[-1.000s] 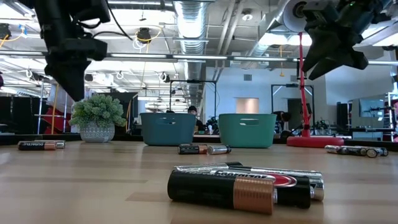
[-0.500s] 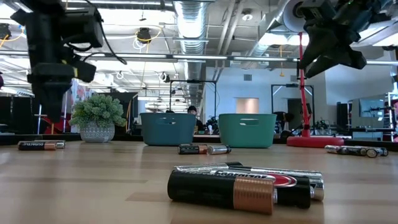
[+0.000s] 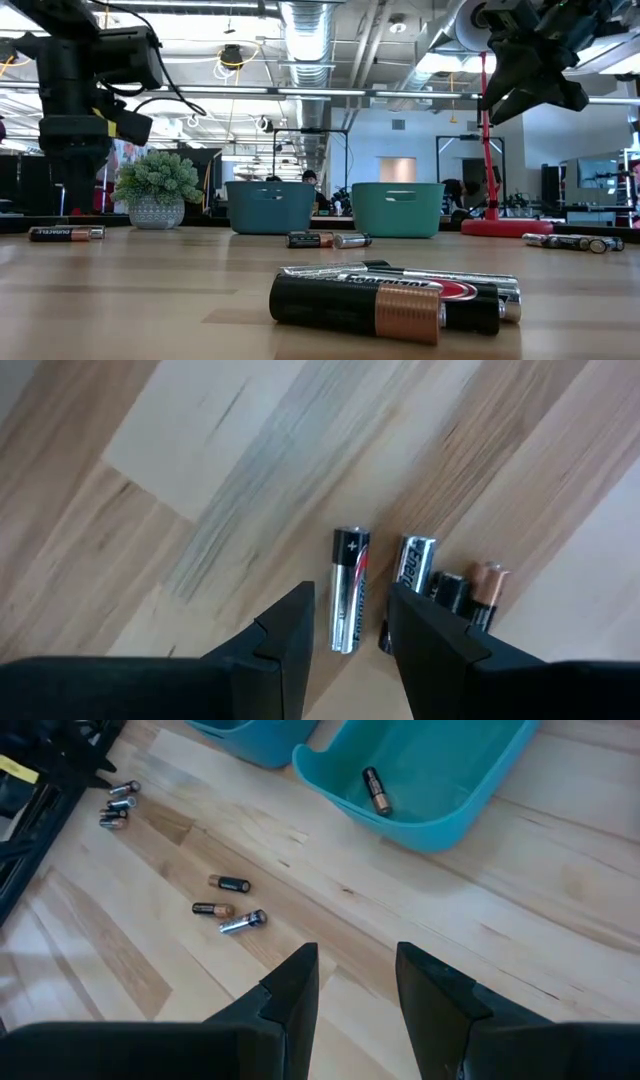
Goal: Sort batteries
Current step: Put the silver battery into the blue bin
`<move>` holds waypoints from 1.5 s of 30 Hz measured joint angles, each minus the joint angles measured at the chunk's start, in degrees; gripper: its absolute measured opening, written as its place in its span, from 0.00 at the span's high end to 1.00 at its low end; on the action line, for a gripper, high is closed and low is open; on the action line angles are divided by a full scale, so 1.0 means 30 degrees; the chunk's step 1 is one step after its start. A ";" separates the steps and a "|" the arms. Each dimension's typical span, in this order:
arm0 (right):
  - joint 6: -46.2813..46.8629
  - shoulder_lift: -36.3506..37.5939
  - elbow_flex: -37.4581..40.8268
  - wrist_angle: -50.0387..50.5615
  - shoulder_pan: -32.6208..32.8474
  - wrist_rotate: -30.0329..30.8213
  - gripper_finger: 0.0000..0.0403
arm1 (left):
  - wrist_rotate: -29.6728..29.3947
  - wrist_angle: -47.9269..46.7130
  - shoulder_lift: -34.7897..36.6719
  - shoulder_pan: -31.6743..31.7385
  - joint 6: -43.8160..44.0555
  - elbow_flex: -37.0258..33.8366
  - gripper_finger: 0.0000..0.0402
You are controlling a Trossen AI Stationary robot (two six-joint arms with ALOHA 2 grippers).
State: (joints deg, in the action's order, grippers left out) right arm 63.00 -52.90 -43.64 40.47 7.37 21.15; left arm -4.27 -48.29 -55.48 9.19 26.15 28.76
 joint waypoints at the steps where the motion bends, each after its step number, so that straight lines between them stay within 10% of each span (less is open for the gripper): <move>1: 0.0000 0.0000 0.0000 0.0000 0.0004 0.0000 0.62 | 0.0000 0.0024 0.0000 0.0000 0.0007 -0.0047 0.69; 45: -0.0153 0.0000 -0.0011 0.0007 0.0004 -0.0007 0.62 | -0.0698 0.3465 0.0000 0.0000 0.0689 -0.2376 0.69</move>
State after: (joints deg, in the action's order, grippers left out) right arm 62.54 -52.90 -43.67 40.49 7.38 21.12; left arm -6.37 -37.90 -55.48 9.19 28.22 21.63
